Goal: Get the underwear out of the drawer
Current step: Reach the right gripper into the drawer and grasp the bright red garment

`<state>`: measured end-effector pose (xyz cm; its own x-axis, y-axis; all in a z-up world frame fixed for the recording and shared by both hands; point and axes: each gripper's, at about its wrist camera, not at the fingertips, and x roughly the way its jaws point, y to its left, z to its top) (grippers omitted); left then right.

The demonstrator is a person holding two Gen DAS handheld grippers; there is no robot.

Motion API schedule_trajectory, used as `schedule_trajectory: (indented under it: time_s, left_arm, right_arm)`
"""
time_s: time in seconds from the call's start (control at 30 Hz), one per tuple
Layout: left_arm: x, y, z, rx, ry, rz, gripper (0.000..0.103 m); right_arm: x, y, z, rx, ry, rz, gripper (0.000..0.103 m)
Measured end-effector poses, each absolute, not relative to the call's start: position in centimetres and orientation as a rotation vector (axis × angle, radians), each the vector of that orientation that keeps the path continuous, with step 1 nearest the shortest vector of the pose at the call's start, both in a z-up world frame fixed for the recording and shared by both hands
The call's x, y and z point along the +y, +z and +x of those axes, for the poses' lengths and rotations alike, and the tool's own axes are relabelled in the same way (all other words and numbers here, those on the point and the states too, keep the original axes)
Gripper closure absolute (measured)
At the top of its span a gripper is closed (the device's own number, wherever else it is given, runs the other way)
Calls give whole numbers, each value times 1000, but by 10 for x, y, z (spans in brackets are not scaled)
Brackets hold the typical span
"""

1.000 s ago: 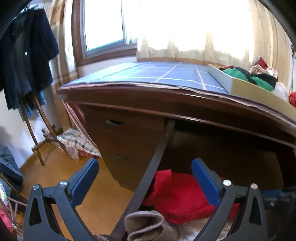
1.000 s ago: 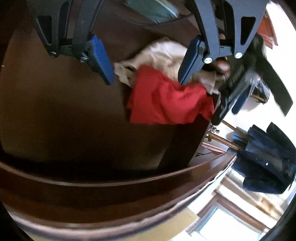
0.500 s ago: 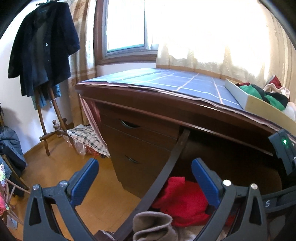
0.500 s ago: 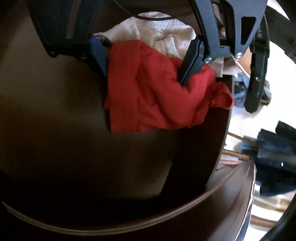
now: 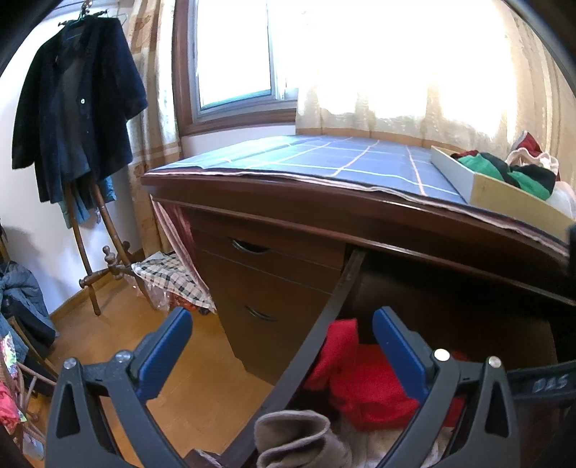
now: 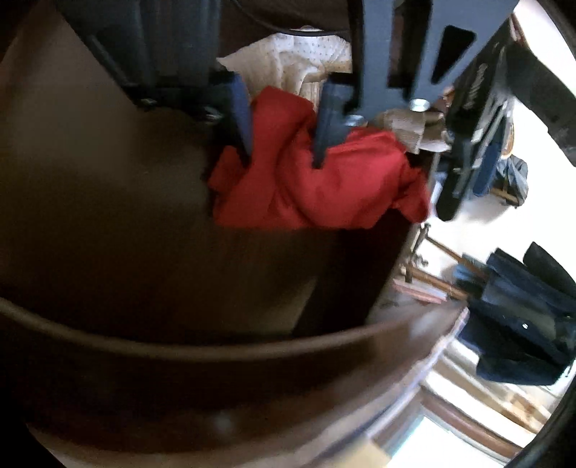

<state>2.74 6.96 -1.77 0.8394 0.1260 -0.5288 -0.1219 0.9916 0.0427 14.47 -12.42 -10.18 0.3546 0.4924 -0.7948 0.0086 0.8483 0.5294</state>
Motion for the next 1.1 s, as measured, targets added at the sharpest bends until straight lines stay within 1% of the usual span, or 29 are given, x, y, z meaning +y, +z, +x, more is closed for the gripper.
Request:
schedule_trajectory:
  time_s: [0.13, 0.2, 0.23, 0.43, 0.47, 0.5, 0.53, 0.57, 0.6, 0.7, 0.87, 1.1]
  left_arm:
    - [66, -18, 27, 559, 130, 28, 1]
    - [66, -18, 28, 563, 129, 24, 1]
    - [67, -18, 29, 566, 129, 19, 1]
    - [69, -18, 31, 581, 129, 6, 1]
    - [69, -18, 31, 579, 129, 3, 1]
    - [70, -18, 31, 577, 131, -5, 1]
    - [71, -18, 30, 574, 133, -15, 1]
    - [72, -18, 30, 572, 133, -23, 1]
    - [73, -18, 29, 570, 134, -31, 1]
    - [77, -18, 28, 561, 150, -62, 1]
    - [90, -17, 18, 509, 245, -138, 1]
    - [93, -19, 22, 518, 292, -129, 1]
  right_arm:
    - [-137, -87, 129, 1097, 303, 492, 90]
    - [-137, -83, 124, 1088, 290, 459, 90]
    - [-136, -81, 123, 1087, 290, 435, 87]
    - [-151, -60, 116, 1050, 185, 330, 87]
    - [-158, -58, 113, 1046, 196, 312, 84]
    - [-157, -55, 114, 1049, 220, 306, 70]
    - [-154, -53, 117, 1055, 261, 304, 49]
    - [-150, -51, 117, 1056, 293, 298, 39]
    - [-145, -49, 118, 1054, 353, 272, 32]
    - [-124, -50, 132, 1086, 489, 152, 32]
    - [-93, -76, 159, 1185, 589, -3, 32]
    - [-69, -114, 181, 1256, 633, -47, 32]
